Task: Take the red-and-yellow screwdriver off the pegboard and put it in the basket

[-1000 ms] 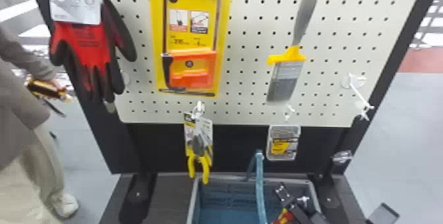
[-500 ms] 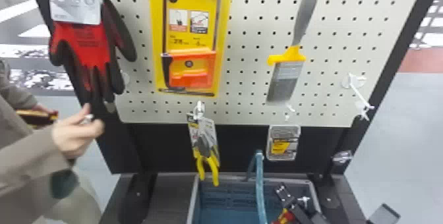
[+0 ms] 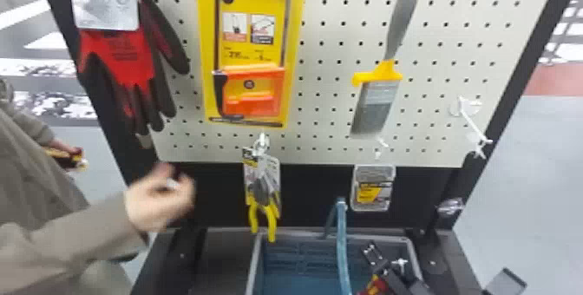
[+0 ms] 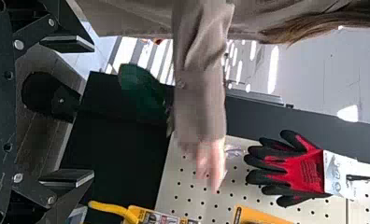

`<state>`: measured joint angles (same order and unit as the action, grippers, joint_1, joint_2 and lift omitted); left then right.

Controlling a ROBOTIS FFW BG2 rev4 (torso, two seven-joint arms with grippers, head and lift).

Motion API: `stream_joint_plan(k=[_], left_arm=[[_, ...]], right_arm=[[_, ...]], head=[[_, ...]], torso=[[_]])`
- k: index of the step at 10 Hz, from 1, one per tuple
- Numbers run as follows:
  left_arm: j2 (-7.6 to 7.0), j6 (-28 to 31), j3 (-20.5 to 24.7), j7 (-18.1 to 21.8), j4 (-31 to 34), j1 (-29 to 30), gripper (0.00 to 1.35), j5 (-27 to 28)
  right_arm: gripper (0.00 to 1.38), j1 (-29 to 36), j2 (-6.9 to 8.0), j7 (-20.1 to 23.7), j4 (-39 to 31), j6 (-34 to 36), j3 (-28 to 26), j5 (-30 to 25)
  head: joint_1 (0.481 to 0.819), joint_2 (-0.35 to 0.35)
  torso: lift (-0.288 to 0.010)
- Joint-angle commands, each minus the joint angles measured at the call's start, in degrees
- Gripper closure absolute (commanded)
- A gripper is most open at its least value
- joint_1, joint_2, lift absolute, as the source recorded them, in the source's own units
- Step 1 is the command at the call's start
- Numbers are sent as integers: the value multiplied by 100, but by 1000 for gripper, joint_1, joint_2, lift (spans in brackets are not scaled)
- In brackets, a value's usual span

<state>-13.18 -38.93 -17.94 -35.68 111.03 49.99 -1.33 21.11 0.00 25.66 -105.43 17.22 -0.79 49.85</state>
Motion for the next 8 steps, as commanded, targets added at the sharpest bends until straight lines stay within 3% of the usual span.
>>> stream_joint_plan(k=[1, 8], left_arm=[[0, 0, 1, 0, 0, -1, 326, 1], [0, -9, 1, 0, -14, 12, 326, 10]], right_arm=[[231, -4, 0, 0, -12, 0, 0, -2], [231, 181, 0, -176, -335, -167, -9, -151]], head=[[549, 0], [549, 0]], torso=[[-100], [-100]])
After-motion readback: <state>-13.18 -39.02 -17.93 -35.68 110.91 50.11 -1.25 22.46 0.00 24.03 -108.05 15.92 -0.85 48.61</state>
